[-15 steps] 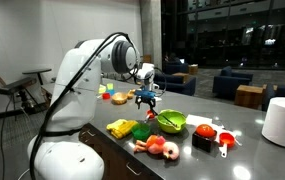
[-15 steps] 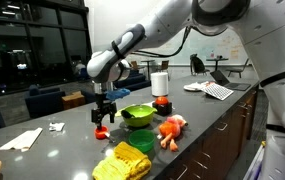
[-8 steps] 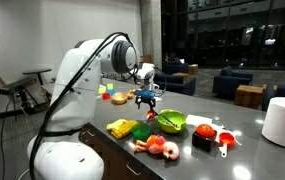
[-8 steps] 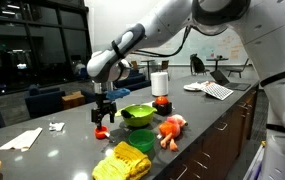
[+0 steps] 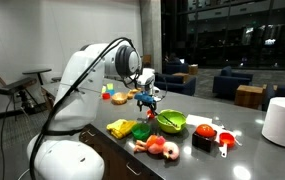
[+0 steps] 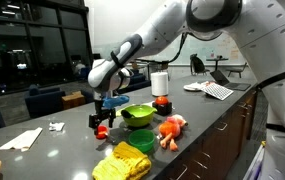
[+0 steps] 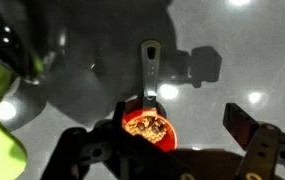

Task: Pick up the orange measuring cup and pour its contents into the lime green bowl

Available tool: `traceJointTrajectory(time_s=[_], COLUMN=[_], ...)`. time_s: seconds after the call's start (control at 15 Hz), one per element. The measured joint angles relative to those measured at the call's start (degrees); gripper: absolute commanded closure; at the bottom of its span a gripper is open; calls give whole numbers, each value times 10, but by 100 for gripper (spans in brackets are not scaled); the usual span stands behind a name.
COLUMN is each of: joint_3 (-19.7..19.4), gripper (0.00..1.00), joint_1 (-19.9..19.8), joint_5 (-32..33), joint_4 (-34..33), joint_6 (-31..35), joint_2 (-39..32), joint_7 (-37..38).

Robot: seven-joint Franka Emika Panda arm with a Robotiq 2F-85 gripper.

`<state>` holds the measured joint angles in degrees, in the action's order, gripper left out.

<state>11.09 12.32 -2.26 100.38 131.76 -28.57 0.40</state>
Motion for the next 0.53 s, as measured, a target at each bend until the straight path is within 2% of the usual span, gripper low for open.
traceJointTrajectory(time_s=[0.53], joint_3=[-28], gripper=[0], joint_1=[27], joint_5=[20], joint_4=[1], joint_6=[28], joint_2=[-21], joint_7=[91])
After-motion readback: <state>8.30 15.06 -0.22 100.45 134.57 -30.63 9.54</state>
